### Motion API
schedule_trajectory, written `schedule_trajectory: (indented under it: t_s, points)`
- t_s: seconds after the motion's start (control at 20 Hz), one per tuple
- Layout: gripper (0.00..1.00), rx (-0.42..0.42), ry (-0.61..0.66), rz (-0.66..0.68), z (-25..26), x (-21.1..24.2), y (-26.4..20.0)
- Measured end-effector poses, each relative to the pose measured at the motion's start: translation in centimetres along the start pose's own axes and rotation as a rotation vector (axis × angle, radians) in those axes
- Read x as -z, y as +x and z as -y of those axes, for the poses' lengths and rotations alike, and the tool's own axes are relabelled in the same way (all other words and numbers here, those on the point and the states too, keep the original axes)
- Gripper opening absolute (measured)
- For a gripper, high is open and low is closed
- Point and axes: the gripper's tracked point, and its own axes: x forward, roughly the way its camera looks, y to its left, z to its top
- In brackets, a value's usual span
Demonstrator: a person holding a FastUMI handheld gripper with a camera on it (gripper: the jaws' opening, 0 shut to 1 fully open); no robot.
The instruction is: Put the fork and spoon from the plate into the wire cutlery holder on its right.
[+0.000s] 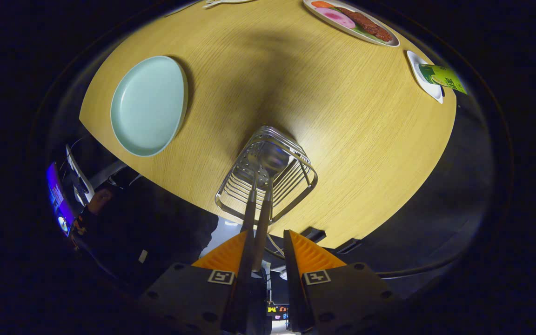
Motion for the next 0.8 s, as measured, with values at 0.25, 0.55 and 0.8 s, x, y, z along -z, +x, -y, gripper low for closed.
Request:
schedule_trajectory:
  t_s: [0.25, 0.55, 0.8]
  points:
    - [0.54, -0.014, 0.047, 0.252, 0.3, -0.7, -1.0]
    - [0.97, 0.026, 0.089, 0.605, -0.3, -0.2, -4.5]
    - [0.96, 0.085, 0.165, 0.832, -2.1, 0.2, -8.8]
